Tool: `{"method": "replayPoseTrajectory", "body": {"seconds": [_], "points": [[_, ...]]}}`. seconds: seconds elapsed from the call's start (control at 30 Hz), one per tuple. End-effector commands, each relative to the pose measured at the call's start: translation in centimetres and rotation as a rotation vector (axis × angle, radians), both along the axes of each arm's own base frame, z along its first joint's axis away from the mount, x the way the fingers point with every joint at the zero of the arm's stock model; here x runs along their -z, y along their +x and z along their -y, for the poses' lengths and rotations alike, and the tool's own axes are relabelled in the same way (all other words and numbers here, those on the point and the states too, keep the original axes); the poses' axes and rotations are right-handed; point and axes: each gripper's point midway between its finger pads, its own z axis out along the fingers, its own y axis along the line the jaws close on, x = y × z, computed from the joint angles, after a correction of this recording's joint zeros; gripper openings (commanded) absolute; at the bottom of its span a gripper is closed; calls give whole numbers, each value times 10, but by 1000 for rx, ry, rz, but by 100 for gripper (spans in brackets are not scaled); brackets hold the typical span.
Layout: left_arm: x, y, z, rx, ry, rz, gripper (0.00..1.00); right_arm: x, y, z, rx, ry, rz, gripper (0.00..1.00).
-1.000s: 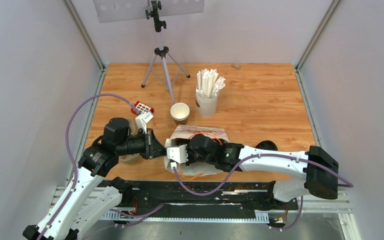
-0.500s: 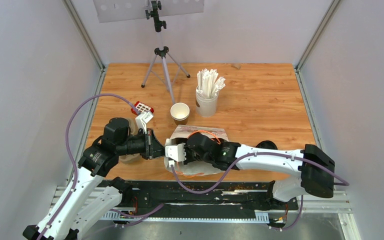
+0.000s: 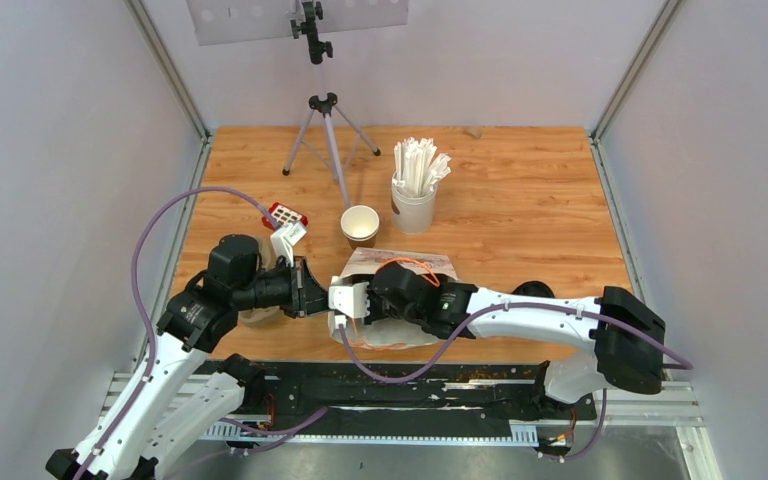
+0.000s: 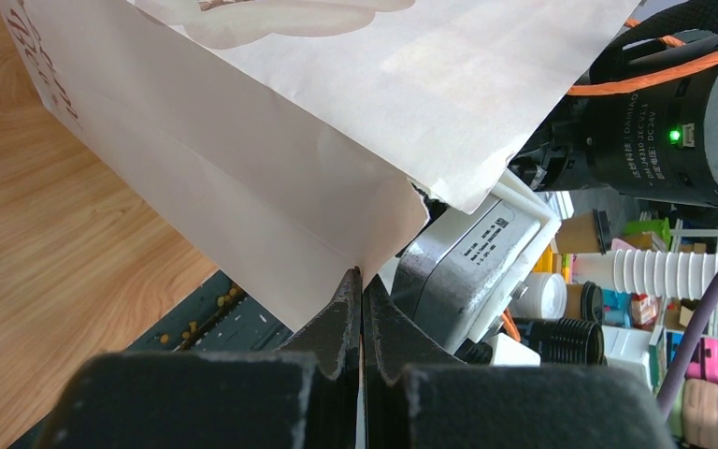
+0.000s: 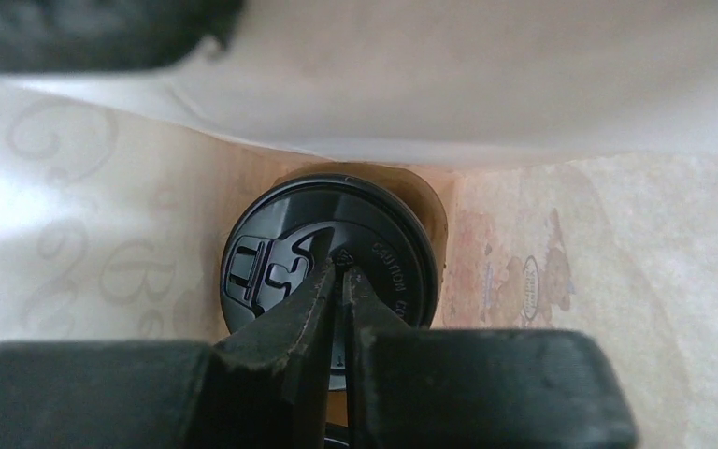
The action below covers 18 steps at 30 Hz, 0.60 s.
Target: Pack the takeout coffee
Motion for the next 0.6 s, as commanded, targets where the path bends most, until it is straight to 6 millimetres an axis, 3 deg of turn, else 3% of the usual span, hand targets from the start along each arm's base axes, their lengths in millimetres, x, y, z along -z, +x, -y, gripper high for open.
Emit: {"method": "replayPoseTrajectory", "body": {"seconds": [0.0, 0.57], "points": [[-11, -2, 6, 38, -42, 30, 0, 0, 10, 0, 52, 23, 8, 9], [-15, -1, 7, 34, -54, 37, 0, 12, 16, 7, 88, -13, 6, 7]]}}
